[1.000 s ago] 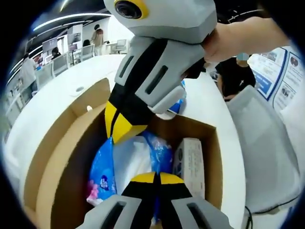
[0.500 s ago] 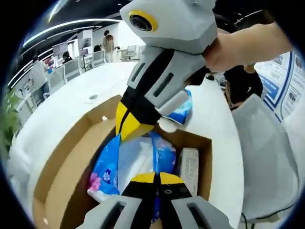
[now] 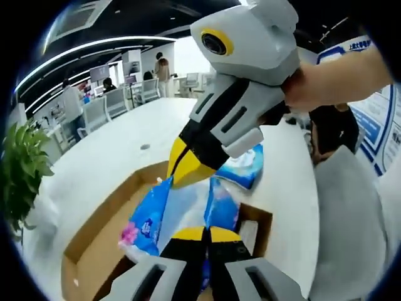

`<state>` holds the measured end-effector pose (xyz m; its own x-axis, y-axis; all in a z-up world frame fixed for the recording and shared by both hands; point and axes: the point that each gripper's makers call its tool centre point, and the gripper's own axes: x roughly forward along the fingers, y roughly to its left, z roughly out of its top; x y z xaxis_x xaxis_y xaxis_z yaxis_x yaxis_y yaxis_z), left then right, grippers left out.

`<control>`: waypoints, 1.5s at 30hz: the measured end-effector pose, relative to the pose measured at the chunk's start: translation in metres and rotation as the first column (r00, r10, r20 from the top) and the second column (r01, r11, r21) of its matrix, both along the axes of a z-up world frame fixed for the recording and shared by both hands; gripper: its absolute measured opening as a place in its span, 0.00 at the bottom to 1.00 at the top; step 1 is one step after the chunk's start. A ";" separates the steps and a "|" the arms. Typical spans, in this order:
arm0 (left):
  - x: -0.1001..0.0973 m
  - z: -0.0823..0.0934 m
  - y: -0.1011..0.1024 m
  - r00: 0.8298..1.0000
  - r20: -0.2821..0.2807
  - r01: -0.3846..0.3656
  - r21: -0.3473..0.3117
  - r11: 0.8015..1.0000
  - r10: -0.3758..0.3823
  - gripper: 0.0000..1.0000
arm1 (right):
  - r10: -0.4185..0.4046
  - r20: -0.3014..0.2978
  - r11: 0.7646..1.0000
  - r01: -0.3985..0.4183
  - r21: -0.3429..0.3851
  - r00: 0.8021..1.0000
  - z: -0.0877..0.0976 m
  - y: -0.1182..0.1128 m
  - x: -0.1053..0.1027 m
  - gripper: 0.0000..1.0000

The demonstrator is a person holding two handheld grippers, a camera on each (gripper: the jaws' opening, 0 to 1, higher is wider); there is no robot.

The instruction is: Operate the shoe box by opening the lid, removing the specified soft item, and placing it in the target area until the item is outside and the box remains undamaged.

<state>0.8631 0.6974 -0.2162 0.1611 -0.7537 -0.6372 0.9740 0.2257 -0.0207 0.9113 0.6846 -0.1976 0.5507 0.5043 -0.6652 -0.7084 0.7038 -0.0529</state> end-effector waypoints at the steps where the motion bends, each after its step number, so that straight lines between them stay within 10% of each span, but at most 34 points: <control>1: -0.001 0.002 -0.001 1.000 0.003 -0.003 -0.003 1.000 0.003 0.00 | -0.001 0.002 1.000 0.001 0.005 1.000 0.004 -0.001 -0.002 0.00; 14: -0.037 0.029 -0.057 0.999 0.028 0.022 -0.021 1.000 -0.022 0.00 | -0.018 0.033 1.000 0.018 0.014 0.999 0.028 -0.051 -0.032 0.00; 45: -0.114 0.013 -0.278 0.991 -0.027 0.132 -0.013 0.991 -0.132 0.00 | -0.179 -0.020 0.984 0.179 0.004 0.984 0.007 -0.286 -0.108 0.00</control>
<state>0.7488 0.4196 -0.2034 0.0419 -0.7742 -0.6315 0.9943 0.0945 -0.0499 0.8031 0.3985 -0.1907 0.6194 0.4025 -0.6741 -0.5716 0.8198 -0.0357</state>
